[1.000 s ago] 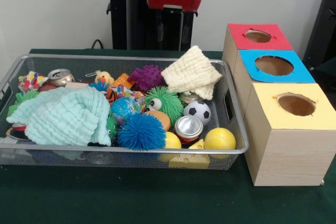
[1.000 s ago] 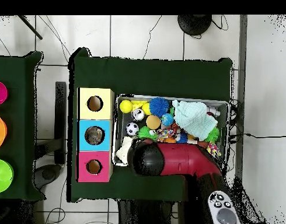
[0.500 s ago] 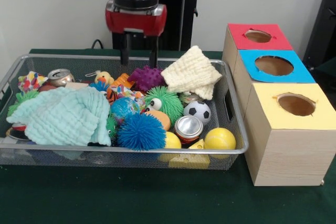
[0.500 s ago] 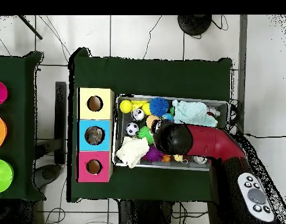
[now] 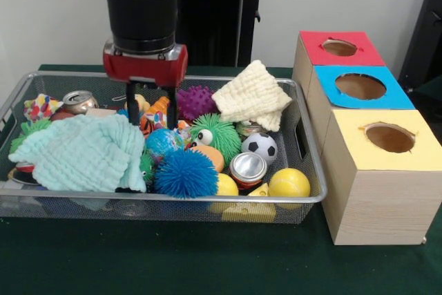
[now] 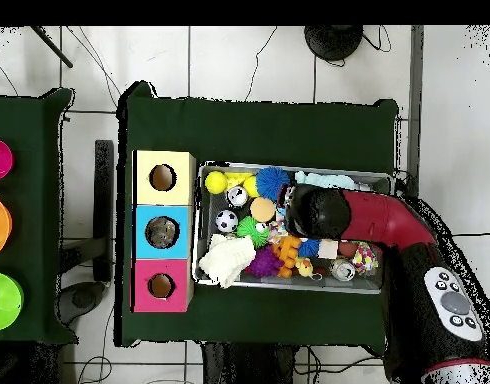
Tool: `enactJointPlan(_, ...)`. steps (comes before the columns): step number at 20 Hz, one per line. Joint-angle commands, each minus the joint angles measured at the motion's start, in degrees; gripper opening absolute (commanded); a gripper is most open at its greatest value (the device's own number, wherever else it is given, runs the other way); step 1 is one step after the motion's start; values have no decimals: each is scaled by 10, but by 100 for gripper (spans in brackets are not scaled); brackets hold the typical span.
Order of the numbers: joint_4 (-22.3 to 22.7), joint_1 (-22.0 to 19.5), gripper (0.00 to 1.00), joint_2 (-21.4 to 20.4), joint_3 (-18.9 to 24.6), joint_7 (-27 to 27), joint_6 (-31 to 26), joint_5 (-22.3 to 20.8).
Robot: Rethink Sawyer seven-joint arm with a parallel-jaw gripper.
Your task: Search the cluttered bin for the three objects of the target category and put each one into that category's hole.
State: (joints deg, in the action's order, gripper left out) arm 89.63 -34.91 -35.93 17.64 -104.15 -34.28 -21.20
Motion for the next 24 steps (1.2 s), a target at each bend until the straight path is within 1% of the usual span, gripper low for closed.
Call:
enactJointPlan(1,-94,-28,100,66,72,188,-92,-48)
enactJointPlan(3,-103,-36,100,72,78,195,-98,-55)
enactJointPlan(5,-101,-45,100,70,84,198,-101,-60)
enactJointPlan(9,-82,-62,100,56,94,200,-106,-68)
enactJointPlan(13,-78,-81,100,48,106,211,-116,-76)
enactJointPlan(18,-50,-106,100,32,116,216,-114,-87)
enactJointPlan(24,-18,-121,100,33,122,210,-91,-102)
